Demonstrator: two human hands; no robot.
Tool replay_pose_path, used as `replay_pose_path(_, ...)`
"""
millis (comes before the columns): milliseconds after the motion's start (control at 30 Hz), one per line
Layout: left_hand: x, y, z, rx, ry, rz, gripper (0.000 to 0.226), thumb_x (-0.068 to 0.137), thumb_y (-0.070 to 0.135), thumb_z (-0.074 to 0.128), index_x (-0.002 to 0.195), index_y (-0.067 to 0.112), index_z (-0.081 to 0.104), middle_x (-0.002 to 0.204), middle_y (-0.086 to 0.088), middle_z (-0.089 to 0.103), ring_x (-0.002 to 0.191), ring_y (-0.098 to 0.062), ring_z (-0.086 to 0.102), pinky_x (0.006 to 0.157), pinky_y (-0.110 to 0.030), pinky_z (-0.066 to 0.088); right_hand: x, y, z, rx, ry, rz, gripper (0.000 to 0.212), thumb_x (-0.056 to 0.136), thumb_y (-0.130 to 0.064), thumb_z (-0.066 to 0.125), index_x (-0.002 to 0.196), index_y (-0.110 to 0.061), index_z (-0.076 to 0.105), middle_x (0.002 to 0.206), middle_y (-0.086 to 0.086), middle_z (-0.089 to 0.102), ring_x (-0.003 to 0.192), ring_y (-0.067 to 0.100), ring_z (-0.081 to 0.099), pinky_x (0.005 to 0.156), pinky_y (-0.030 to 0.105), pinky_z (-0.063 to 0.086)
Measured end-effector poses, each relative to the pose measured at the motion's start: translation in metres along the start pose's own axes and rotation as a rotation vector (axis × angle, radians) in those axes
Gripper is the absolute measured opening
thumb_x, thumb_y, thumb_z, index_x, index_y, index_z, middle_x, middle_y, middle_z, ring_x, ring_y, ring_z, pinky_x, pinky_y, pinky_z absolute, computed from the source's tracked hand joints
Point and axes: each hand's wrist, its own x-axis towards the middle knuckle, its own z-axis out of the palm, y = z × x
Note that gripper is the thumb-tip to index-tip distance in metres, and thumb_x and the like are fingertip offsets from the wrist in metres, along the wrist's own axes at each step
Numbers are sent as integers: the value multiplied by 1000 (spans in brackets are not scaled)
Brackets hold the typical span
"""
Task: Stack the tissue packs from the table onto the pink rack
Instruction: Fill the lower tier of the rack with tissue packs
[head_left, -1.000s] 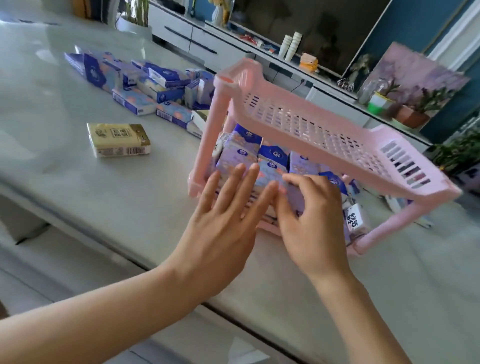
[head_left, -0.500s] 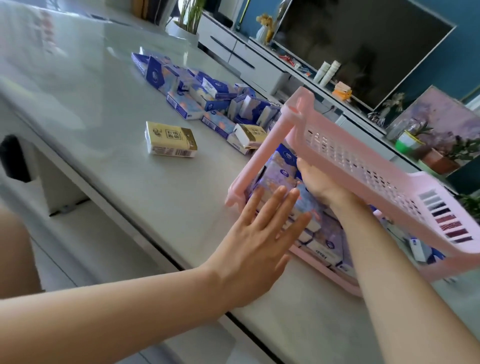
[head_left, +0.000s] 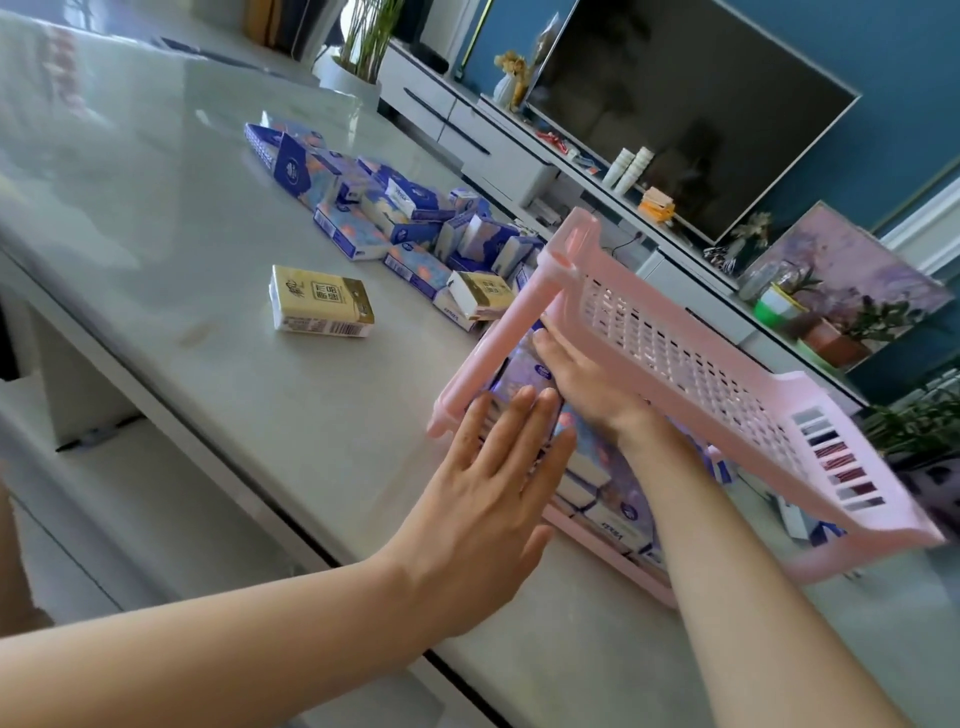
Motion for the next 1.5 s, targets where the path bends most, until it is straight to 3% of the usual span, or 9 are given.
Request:
replay_pose_path(100,0,1,-1,-6,-15,8,67,83,41,39,140,5,35,147,-21,30,138,-34,19,107,-50,20,2,6,4,-36,24,52,102,59,-91,21,146,-36,21,154,-5,22,142,16,17,117,45,11)
replay_pose_path(267,0,0,1,3,-6,14,74,78,43,60,138,5,39,146,-22,33,136,-35,22,104,-50,22,1,12,4,-50,-19,-13,67,89,-65,20,147,-31,21,155,-4,18,143,16,12,118,43,7)
replay_pose_path(467,2,3,0,2,-14,-9,82,74,44,67,139,4,37,147,-22,30,138,-34,19,106,-52,19,2,12,5,12,-5,-25,70,88,-67,19,147,-29,20,155,-4,17,143,15,11,118,40,6)
replay_pose_path(633,-1,4,-5,-33,2,-48,72,82,43,36,143,5,30,150,-20,21,140,-35,19,108,-54,17,-30,14,-8,321,131,53,38,101,-10,30,136,3,38,141,20,40,134,27,32,100,9,19)
replay_pose_path(767,-6,0,-10,-56,25,-76,73,82,43,37,139,-2,33,148,-23,27,138,-36,22,106,-52,22,-86,13,7,215,283,-158,47,98,-41,33,142,-24,31,146,-13,31,136,-3,24,112,19,19)
replay_pose_path(967,-10,-1,-9,-54,-20,-102,75,80,43,37,137,-5,35,147,-24,29,138,-33,22,106,-52,21,-136,31,55,-162,542,-250,45,91,-34,45,134,-21,47,144,1,41,133,12,35,107,25,27)
replay_pose_path(1133,-7,1,-8,-80,-42,-120,74,81,45,34,138,-3,33,147,-22,31,137,-34,24,105,-53,21,-131,26,50,-48,526,-214,40,89,-18,49,129,-14,53,141,2,44,130,8,35,105,12,24)
replay_pose_path(1267,-3,0,-16,-137,-42,-138,70,82,44,34,136,-1,32,143,-23,37,135,-35,28,104,-53,26,-136,19,50,-43,556,-217,41,89,-21,48,130,-17,52,141,-5,42,132,7,36,106,33,37)
replay_pose_path(1500,-6,-29,-73,-460,181,-31,24,76,10,39,80,10,63,83,-2,61,73,-23,57,64,-31,43,-154,-26,68,-8,758,-413,25,83,-9,43,88,-15,67,87,-6,64,81,9,59,75,17,45)
